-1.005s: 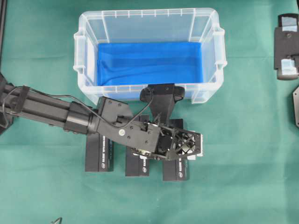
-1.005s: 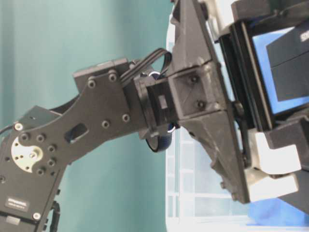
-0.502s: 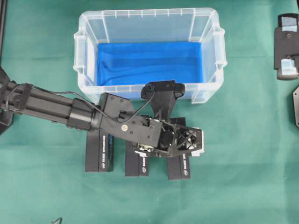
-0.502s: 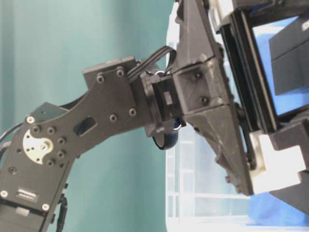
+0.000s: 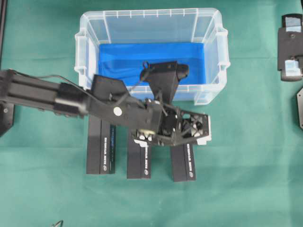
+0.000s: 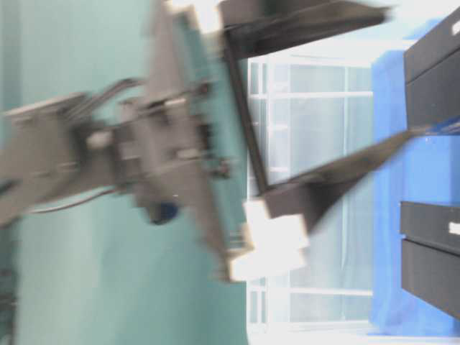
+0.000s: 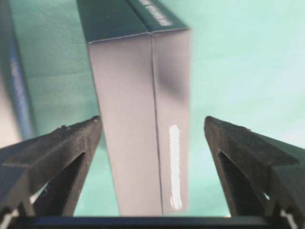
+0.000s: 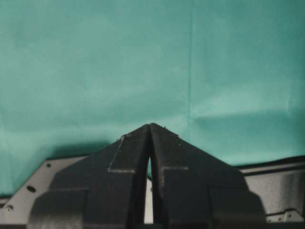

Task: Take the box out of the case with the left arm.

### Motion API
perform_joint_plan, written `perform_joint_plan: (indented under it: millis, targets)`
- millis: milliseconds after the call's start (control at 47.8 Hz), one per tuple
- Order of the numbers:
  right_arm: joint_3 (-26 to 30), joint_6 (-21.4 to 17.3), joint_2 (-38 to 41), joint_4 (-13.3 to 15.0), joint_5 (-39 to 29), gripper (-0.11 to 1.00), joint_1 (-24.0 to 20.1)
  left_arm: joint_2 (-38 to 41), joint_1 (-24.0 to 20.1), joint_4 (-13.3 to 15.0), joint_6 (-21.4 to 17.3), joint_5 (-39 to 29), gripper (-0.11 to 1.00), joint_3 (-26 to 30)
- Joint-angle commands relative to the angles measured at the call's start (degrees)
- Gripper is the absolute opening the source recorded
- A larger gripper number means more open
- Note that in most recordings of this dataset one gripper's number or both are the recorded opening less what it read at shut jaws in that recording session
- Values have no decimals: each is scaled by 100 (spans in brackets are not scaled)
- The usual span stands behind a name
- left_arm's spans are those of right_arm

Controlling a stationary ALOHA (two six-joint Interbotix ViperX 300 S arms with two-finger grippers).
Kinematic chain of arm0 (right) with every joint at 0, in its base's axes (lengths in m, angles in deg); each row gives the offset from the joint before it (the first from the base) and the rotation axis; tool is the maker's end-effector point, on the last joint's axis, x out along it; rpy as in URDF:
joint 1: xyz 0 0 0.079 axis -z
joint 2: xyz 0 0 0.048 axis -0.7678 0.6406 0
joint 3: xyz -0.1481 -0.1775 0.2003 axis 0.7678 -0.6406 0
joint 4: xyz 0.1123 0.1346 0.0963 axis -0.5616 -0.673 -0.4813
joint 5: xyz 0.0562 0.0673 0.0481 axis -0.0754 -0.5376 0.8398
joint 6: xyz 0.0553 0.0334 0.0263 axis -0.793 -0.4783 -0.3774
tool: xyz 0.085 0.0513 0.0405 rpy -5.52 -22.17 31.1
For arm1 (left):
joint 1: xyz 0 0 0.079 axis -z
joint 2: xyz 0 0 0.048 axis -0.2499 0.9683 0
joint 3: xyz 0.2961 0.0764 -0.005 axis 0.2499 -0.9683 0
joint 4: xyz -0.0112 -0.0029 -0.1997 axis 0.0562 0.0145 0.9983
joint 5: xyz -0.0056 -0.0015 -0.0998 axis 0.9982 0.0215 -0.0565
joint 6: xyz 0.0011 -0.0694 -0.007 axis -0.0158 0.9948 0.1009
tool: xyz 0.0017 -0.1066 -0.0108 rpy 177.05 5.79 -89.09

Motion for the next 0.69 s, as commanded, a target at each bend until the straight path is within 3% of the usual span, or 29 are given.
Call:
perform_joint_plan:
  millis: [0,377,670]
  targets:
    - [62,9,0,18,26,3,-9,-316,-70,-26,-105,-105,87,229]
    - [62,9,-9,18,26,3,-9,-255,-185,-26,-475,-167,87,1011]
    - [62,9,-9,18,26,3,-9,-264,-176,-35,-527,-413,87,967]
